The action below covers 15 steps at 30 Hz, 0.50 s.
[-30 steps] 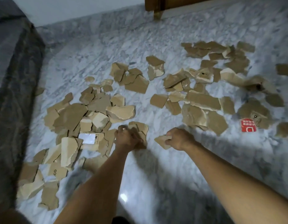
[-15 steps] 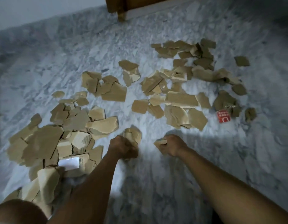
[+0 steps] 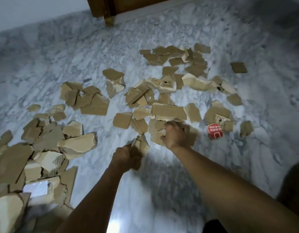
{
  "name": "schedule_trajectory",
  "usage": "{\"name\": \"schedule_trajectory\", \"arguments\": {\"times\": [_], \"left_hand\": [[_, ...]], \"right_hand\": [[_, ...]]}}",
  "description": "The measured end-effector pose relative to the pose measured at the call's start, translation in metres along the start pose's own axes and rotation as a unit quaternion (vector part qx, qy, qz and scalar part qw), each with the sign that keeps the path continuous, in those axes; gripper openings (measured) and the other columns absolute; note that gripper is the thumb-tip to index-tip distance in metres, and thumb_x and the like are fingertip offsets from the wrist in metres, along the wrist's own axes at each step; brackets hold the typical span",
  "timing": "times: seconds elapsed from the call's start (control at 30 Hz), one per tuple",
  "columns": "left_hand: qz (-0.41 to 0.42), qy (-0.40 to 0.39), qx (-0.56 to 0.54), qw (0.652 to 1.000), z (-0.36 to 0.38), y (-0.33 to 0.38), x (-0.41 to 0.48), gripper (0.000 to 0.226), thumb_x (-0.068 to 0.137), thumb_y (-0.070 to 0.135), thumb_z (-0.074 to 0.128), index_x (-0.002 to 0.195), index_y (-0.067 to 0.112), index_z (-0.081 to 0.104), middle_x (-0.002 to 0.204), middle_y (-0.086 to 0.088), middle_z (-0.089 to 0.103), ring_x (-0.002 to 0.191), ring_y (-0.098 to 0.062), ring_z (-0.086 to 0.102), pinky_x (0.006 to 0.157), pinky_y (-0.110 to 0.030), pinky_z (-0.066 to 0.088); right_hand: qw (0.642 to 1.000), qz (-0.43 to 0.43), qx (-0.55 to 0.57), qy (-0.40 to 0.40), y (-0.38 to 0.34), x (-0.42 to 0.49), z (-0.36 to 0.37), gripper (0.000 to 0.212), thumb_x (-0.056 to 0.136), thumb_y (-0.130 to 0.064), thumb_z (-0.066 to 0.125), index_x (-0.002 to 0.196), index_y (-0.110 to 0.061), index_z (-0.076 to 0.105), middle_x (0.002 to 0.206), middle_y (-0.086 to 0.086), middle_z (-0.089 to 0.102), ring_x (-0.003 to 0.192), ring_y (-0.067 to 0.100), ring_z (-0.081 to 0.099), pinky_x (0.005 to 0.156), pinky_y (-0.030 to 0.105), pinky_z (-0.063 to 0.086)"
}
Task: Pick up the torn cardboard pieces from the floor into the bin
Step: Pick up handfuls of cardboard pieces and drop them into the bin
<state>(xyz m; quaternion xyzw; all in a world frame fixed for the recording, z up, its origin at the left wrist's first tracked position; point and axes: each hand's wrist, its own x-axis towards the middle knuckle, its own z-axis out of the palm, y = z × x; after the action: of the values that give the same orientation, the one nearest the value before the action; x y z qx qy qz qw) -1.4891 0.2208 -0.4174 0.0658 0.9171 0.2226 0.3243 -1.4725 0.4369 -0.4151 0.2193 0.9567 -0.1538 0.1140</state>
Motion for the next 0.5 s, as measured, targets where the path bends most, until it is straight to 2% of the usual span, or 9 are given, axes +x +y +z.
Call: {"name": "schedule_trajectory", "arguments": {"times": [0.07,0.17,0.23,0.3,0.37,0.43,0.5], "left_hand": [[-0.016,-0.007,0.014,1.0,0.002,-0.001,0.0,0.042,0.061,0.042,0.071,0.098,0.022,0.066,0.086,0.0,0.073,0.08,-0.02,0.071,0.074,-0.034,0.06],[-0.038,-0.008,0.006,0.999,-0.002,0.011,0.001,0.039,0.069,0.044,0.074,0.1,0.02,0.067,0.094,-0.003,0.073,0.083,-0.02,0.07,0.075,-0.033,0.059],[-0.035,-0.01,0.013,0.999,-0.008,0.026,0.001,0.031,0.074,0.041,0.079,0.096,0.022,0.067,0.09,-0.001,0.071,0.077,-0.016,0.067,0.067,-0.025,0.054],[-0.024,0.004,0.045,0.999,-0.016,0.041,0.003,0.023,0.078,0.034,0.079,0.093,0.02,0.067,0.089,-0.003,0.069,0.079,-0.019,0.068,0.067,-0.028,0.053],[-0.013,0.008,0.092,0.996,-0.024,0.059,0.006,0.029,0.078,0.032,0.079,0.1,0.015,0.071,0.095,-0.008,0.07,0.091,-0.026,0.069,0.078,-0.036,0.056],[0.024,-0.017,0.086,0.996,-0.034,0.078,0.007,0.043,0.071,0.033,0.086,0.108,0.014,0.073,0.092,-0.004,0.07,0.089,-0.021,0.067,0.078,-0.031,0.054],[0.055,-0.065,0.1,0.991,-0.039,0.094,0.009,0.052,0.072,0.027,0.086,0.118,0.009,0.067,0.092,-0.004,0.068,0.086,-0.017,0.061,0.071,-0.02,0.044]], "right_hand": [[0.999,-0.01,0.048,-0.016,0.002,-0.001,0.011,0.054,0.077,-0.021,0.077,0.125,-0.026,0.052,0.13,0.005,0.057,0.121,0.031,0.053,0.102,0.047,0.038],[0.994,-0.018,0.093,-0.058,0.007,-0.003,0.015,0.07,0.076,-0.005,0.076,0.129,-0.025,0.037,0.128,0.014,0.054,0.112,0.034,0.056,0.088,0.045,0.053],[0.989,-0.015,0.126,-0.081,0.018,-0.004,0.017,0.062,0.076,-0.001,0.073,0.124,-0.024,0.042,0.123,0.014,0.057,0.108,0.033,0.059,0.085,0.041,0.055],[0.98,-0.013,0.17,-0.102,0.031,-0.005,0.006,0.039,0.076,-0.011,0.073,0.106,-0.03,0.056,0.11,0.006,0.066,0.101,0.027,0.063,0.084,0.035,0.055],[0.973,-0.002,0.199,-0.115,0.048,-0.004,-0.015,0.024,0.072,-0.032,0.078,0.092,-0.031,0.065,0.102,0.0,0.072,0.096,0.022,0.067,0.084,0.03,0.055],[0.966,0.006,0.218,-0.14,0.072,0.01,-0.036,0.037,0.069,-0.042,0.083,0.097,-0.02,0.072,0.1,0.003,0.074,0.095,0.021,0.069,0.084,0.032,0.056],[0.961,0.01,0.2,-0.189,0.092,0.018,-0.065,0.041,0.073,-0.043,0.083,0.098,-0.014,0.07,0.094,0.005,0.071,0.091,0.022,0.068,0.082,0.035,0.056]]}}
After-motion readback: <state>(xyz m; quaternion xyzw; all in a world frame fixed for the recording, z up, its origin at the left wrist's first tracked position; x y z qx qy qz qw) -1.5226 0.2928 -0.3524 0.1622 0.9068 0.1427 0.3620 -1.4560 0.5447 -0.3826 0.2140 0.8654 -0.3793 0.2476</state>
